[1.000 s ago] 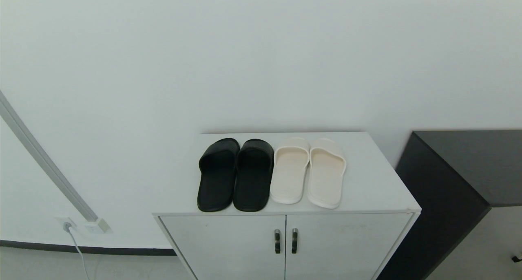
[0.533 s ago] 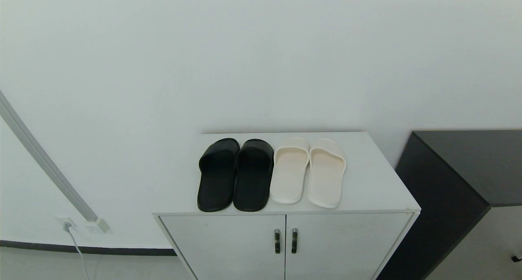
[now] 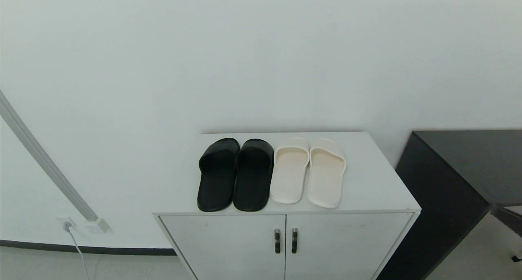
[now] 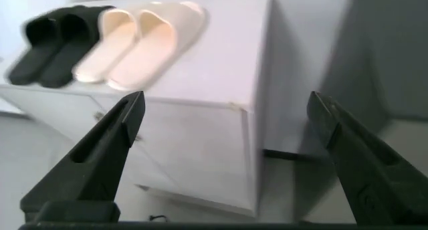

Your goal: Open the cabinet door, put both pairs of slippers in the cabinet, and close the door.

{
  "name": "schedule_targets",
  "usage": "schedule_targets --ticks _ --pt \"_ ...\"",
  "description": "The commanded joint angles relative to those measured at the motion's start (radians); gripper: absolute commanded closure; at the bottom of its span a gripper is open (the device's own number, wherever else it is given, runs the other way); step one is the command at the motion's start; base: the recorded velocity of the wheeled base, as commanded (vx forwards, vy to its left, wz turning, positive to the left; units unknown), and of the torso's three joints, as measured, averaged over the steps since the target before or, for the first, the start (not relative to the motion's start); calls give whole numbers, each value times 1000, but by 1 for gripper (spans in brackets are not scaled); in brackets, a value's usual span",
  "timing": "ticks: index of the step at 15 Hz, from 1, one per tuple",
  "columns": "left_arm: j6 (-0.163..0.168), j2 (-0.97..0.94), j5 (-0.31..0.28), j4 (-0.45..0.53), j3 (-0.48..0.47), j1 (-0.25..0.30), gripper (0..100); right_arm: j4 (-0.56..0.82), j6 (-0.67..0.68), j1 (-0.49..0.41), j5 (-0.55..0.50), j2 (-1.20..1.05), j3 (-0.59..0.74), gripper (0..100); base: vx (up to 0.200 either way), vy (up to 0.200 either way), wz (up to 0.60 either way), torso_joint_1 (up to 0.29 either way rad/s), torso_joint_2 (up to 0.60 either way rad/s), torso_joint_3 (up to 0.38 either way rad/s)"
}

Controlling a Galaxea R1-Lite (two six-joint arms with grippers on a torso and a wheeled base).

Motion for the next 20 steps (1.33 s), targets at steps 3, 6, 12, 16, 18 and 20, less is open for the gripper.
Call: schedule_targets --ticks 3,6,12,16,18,20 --pt "0 1 -2 0 0 0 100 -60 85 273 -130 334 -229 0 0 0 0 0 0 0" --pt "1 1 -2 -1 0 0 100 -60 145 428 -293 460 -319 0 0 0 0 0 0 0" --pt "1 1 -2 0 0 0 100 -233 187 583 -541 790 -464 0 0 0 0 0 0 0" --pt "1 1 -2 0 0 0 100 -261 190 581 -687 991 -622 0 0 0 0 0 0 0" --pt "1 1 -3 0 0 0 100 -261 190 577 -757 1072 -717 0 0 0 0 0 0 0" --pt "1 1 -2 0 0 0 100 -261 191 575 -790 1140 -780 0 0 0 0 0 0 0"
